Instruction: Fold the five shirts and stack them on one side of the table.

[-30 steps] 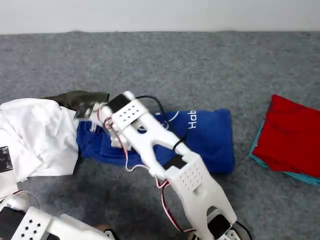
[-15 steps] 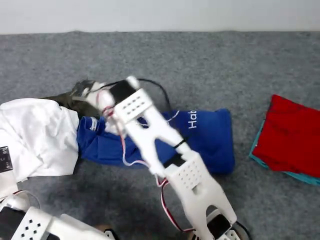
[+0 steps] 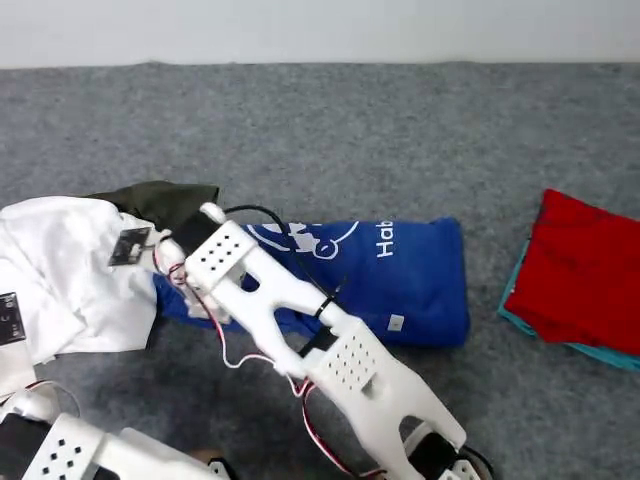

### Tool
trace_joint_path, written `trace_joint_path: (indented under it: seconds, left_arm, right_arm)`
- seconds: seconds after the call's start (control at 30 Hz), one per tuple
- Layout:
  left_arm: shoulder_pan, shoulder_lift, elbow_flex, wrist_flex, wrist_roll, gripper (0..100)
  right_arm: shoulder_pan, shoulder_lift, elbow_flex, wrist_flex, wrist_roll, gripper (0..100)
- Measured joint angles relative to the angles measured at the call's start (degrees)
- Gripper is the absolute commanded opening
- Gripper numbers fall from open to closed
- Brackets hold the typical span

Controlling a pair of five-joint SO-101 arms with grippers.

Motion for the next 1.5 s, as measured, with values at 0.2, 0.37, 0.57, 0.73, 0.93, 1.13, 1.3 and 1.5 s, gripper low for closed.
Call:
trace_joint_path:
  seconds: [0.2, 0.37, 0.57, 0.73, 0.93, 1.13, 1.3, 1.5]
  left_arm:
    - [0.0, 0.0, 0.0, 0.0, 0.0, 1]
    - [0.0, 0.0, 0.0, 0.0, 0.0, 1]
    - [0.0, 0.0, 0.0, 0.0, 0.0, 1]
    - [0.0, 0.0, 0.0, 0.0, 0.0, 1]
    - [0.0, 0.0, 0.0, 0.0, 0.0, 1]
    - [0.0, 0.0, 0.0, 0.0, 0.0, 1]
    - [0.8, 0.0, 0.0, -3.7, 0.1, 2]
    - [13.6, 0.0, 0.0, -4.9, 4.2, 2]
  right_arm:
    - [8.6, 1.7, -1.1, -9.7, 4.2, 2.0]
    - [10.6, 1.8, -11.3, -5.4, 4.6, 2.0]
    - [10.3, 1.8, -18.2, 1.8, 4.7, 2.0]
    - [8.8, 2.0, -18.1, 4.0, 4.7, 2.0]
    - [13.4, 8.0, -14.4, -2.1, 4.3, 2.0]
    - [16.9, 9.7, -19.9, -4.8, 4.1, 2.0]
    - [15.0, 9.6, -29.8, 3.5, 4.2, 2.0]
    - [12.8, 11.5, -30.5, 3.6, 4.0, 2.0]
